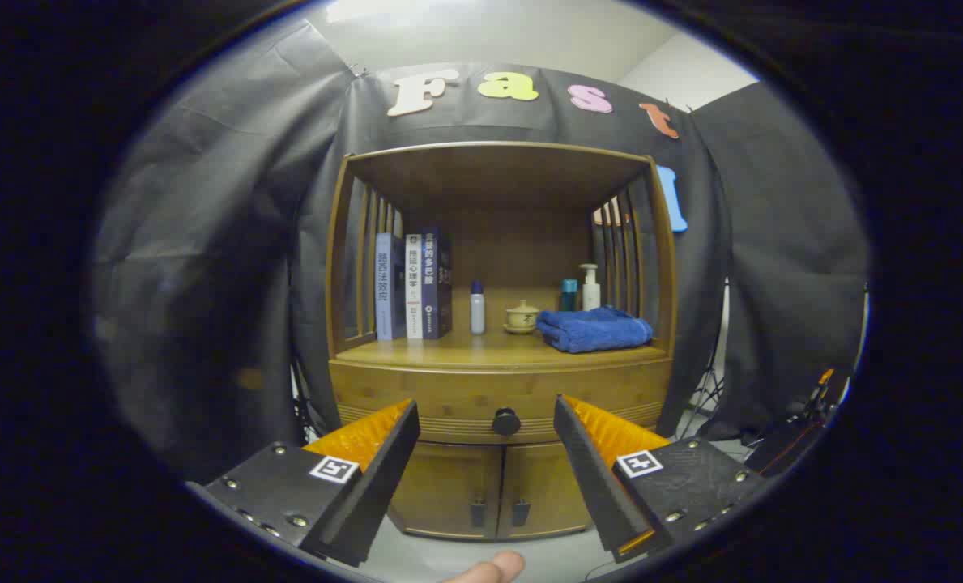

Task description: Pull open the drawer, take out the items inside it, and place them on the countertop above the cabinet.

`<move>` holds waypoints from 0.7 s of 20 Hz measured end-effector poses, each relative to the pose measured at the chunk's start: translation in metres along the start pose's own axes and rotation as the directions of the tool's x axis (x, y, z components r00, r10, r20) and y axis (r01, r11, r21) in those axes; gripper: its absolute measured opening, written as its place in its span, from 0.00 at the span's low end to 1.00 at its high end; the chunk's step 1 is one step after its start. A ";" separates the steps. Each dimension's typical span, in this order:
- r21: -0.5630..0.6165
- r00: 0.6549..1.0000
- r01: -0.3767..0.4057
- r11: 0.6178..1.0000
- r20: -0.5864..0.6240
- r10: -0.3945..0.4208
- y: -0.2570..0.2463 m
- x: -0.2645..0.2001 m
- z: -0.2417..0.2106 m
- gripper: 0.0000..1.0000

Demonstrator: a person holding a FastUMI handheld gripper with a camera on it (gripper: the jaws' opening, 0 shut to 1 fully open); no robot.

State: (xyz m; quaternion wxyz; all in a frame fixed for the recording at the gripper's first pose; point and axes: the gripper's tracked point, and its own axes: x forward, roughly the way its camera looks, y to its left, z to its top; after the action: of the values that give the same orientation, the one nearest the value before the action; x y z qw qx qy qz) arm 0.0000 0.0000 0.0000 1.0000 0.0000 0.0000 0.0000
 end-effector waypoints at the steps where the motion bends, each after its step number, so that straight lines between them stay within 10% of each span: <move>1: -0.010 1.000 0.012 1.000 -0.001 -0.012 -0.002 -0.001 0.000 1.00; 14: 0.030 1.000 0.014 0.999 0.015 -0.015 -0.005 0.001 0.001 1.00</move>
State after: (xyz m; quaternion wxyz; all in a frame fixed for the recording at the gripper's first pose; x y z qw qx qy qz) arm 0.0006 -0.0048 0.0014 0.9998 0.0149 -0.0076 -0.0074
